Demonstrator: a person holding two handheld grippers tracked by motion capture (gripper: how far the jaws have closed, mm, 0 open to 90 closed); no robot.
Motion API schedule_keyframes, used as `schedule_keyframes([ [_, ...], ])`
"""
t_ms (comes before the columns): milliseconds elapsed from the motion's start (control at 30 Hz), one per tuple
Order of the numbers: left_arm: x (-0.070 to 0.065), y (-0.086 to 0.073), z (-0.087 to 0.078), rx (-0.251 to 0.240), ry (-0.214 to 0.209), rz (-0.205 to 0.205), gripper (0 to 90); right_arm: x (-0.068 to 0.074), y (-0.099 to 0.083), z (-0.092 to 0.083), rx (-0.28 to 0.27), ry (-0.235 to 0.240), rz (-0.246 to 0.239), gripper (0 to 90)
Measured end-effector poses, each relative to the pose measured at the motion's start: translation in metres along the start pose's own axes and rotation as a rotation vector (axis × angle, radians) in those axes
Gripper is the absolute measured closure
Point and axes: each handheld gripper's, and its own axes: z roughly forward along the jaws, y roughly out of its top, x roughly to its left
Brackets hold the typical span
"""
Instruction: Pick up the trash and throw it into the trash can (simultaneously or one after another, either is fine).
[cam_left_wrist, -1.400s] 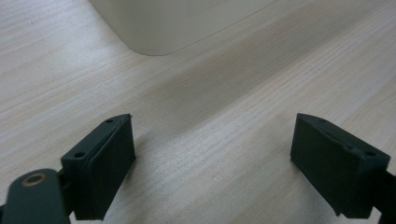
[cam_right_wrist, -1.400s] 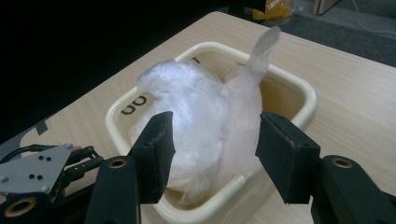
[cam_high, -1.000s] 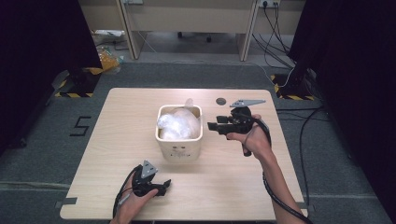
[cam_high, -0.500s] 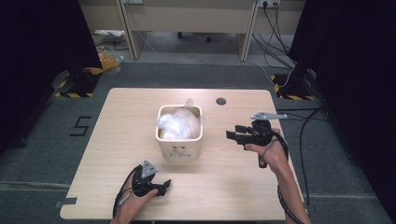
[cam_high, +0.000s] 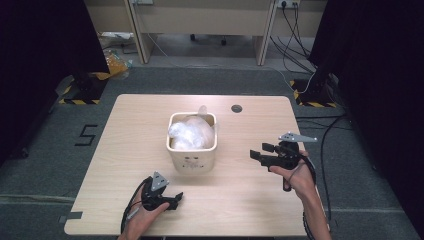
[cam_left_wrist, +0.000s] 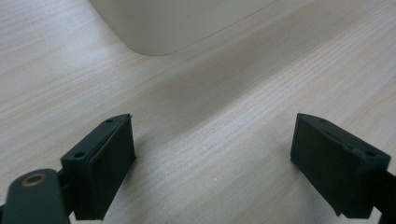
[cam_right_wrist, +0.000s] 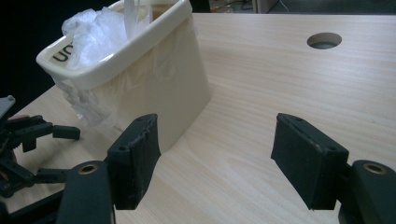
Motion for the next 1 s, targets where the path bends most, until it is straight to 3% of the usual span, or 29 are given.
schedule_keyframes([
  [333, 0.000, 0.000, 0.000, -0.001, 0.000, -0.001, 12.8, 0.005, -0.023, -0.004, -0.025, 0.001, 0.012, 29.2],
  [633, 0.000, 0.000, 0.000, 0.000, 0.000, 0.000, 12.8, 0.008, -0.037, -0.006, 0.000, -0.009, -0.007, 27.7],
  [1000, 0.000, 0.000, 0.000, 0.001, -0.001, 0.001, 12.8, 0.005, -0.053, -0.006, 0.022, -0.017, 0.005, 25.4],
])
